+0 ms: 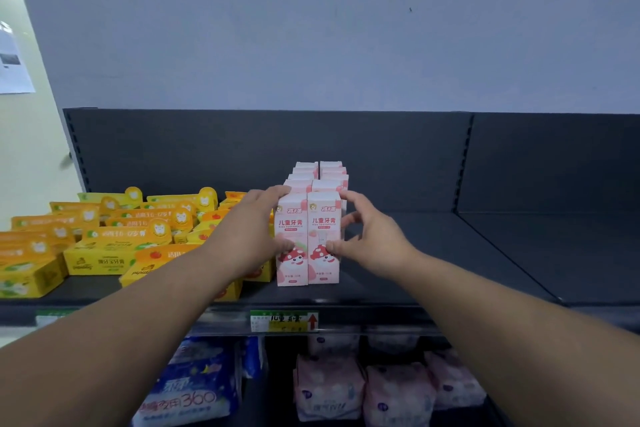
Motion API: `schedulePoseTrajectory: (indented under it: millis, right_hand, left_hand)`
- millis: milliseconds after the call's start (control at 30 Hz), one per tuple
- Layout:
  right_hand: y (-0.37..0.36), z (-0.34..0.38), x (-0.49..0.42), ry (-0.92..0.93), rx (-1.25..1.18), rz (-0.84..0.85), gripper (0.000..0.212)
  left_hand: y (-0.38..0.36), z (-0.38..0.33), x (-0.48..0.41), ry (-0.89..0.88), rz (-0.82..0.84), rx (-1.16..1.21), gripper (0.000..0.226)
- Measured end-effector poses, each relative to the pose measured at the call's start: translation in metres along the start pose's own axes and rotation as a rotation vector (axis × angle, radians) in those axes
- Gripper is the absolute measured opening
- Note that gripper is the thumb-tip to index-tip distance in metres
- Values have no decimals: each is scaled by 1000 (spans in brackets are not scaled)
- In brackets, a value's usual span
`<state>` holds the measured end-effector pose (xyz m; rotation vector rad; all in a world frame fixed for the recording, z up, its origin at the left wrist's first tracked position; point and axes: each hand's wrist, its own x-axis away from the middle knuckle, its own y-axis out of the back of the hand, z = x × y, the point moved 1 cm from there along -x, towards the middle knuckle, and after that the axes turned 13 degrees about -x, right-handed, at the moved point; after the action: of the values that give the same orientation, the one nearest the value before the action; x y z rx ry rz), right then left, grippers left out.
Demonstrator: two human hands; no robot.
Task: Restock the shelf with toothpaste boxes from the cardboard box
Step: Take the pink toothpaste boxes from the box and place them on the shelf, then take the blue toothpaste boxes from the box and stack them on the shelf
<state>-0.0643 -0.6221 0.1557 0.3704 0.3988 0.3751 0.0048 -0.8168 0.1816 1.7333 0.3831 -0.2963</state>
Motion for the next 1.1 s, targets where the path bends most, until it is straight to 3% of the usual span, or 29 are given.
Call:
schedulePoseTrajectory:
  millis: [167, 400, 633, 900, 1100]
  right_hand:
    - [7, 7, 20, -1, 142, -68, 86]
    - [19, 17, 70, -66, 389, -215, 82]
    - [53, 7, 148, -216, 747, -315, 79]
    - [123, -26, 253, -374, 783, -457, 78]
    - [208, -61, 382, -542, 797, -557, 77]
  left_hand:
    - [11, -9, 12, -60, -103, -66, 92]
    - [8, -48, 44, -274, -190, -45, 75]
    - [-29, -102, 80, -432, -51, 30, 78]
    - [-69, -201, 124, -577, 63, 126, 73]
    - [-104, -333, 173, -731, 170, 144, 78]
